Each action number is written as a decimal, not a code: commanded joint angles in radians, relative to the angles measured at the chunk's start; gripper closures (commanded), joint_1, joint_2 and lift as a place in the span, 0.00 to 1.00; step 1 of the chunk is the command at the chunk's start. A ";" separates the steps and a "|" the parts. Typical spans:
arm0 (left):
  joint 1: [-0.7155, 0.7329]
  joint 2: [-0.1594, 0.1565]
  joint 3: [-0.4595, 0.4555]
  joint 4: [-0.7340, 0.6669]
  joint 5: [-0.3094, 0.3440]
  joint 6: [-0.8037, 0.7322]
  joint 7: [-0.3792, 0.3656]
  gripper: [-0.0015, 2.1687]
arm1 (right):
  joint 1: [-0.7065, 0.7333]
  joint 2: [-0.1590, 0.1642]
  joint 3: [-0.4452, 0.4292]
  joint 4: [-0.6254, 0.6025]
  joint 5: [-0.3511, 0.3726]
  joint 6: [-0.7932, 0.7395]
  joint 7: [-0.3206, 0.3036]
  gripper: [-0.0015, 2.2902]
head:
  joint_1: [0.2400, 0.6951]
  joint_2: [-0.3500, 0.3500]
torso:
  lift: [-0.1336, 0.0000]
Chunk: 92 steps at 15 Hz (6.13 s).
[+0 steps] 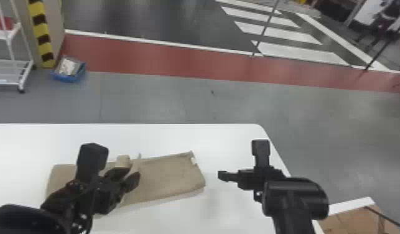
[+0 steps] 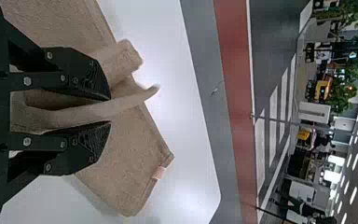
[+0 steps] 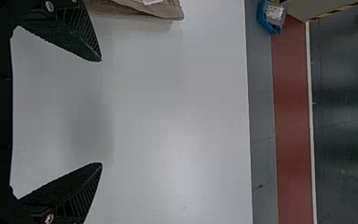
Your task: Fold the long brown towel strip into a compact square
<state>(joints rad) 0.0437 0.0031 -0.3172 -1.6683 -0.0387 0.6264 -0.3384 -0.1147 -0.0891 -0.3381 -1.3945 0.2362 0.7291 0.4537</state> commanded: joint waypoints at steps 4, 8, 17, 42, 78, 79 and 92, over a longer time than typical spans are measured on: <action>0.004 -0.006 -0.037 0.001 0.007 -0.004 0.039 0.01 | 0.003 0.002 0.007 -0.020 0.000 0.010 0.000 0.04 | 1.00 0.00 | 1.00; 0.064 -0.006 0.092 -0.042 0.014 -0.056 0.024 0.01 | 0.073 0.005 0.091 -0.158 0.005 0.037 0.013 0.04 | 1.00 0.00 | 1.00; 0.134 -0.006 0.540 -0.064 0.091 -0.099 -0.105 0.01 | 0.125 0.074 0.346 -0.285 0.095 0.191 0.068 0.04 | 1.00 0.44 | 1.00; 0.123 -0.006 0.625 0.019 0.102 -0.124 -0.198 0.02 | -0.033 0.090 0.498 -0.109 -0.173 0.335 -0.050 0.04 | 1.00 0.81 | 1.00; 0.114 -0.006 0.635 0.047 0.100 -0.139 -0.215 0.03 | -0.103 0.090 0.499 -0.020 -0.232 0.258 -0.047 0.51 | 1.00 0.81 | 1.00; 0.114 -0.006 0.635 0.045 0.102 -0.139 -0.215 0.03 | -0.102 0.090 0.499 -0.046 -0.238 0.258 -0.044 0.51 | 1.00 0.81 | 1.00; 0.119 -0.006 0.648 0.045 0.105 -0.139 -0.231 0.03 | -0.112 0.090 0.441 -0.023 -0.190 0.184 0.011 0.51 | 1.00 0.78 | 1.00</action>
<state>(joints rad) 0.1627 0.0030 0.3288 -1.6225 0.0645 0.4871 -0.5691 -0.2535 0.0000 0.1147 -1.3512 0.0551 0.8804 0.4599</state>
